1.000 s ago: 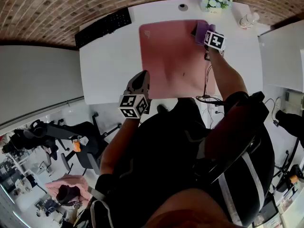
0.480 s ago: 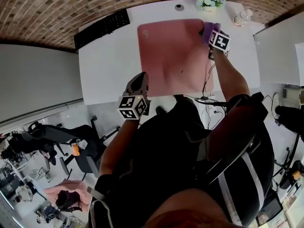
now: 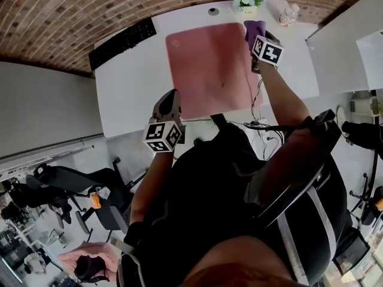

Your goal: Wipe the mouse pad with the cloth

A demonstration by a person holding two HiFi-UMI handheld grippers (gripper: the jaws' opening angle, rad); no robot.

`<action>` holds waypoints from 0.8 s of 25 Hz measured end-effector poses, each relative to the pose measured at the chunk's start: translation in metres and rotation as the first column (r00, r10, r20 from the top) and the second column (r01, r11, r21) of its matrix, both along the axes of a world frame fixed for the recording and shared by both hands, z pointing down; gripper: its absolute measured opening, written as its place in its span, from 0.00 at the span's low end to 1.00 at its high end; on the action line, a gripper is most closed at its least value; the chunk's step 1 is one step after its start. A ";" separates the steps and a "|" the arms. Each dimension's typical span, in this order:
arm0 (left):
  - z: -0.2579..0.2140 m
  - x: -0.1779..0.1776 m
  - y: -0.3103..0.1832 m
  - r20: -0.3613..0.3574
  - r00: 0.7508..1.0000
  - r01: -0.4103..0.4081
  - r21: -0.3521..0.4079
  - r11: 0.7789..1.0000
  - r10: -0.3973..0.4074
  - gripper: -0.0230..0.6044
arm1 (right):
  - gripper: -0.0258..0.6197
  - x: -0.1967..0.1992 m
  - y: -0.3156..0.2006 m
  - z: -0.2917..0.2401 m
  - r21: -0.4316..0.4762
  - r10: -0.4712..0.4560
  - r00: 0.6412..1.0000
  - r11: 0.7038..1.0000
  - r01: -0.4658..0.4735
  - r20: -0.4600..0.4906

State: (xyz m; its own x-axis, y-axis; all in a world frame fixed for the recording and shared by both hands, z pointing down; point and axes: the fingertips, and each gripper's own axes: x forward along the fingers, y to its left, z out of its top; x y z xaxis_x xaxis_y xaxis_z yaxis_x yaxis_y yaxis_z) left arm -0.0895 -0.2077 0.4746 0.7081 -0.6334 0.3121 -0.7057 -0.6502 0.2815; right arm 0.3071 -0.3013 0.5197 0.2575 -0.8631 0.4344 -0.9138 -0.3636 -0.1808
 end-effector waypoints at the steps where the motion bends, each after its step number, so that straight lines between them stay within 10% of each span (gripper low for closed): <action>1: -0.003 -0.004 0.001 -0.008 1.000 0.007 0.000 1.000 -0.007 0.04 | 0.13 -0.008 0.004 -0.009 0.020 -0.007 1.000 1.000 0.006 0.004; 20: -0.086 -0.057 0.057 -0.035 0.996 -0.074 0.235 0.969 0.085 0.04 | 0.13 -0.174 0.149 -0.161 0.272 -0.208 0.974 0.936 0.224 -0.086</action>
State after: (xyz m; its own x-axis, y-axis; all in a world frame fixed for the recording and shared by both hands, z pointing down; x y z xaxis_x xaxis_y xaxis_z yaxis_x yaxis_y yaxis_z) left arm -0.1469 -0.1511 0.3885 0.7689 -0.6261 0.1294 -0.6393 -0.7551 0.1452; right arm 0.1333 -0.1524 0.3583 0.0679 -0.9849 0.1592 -0.9761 -0.0987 -0.1938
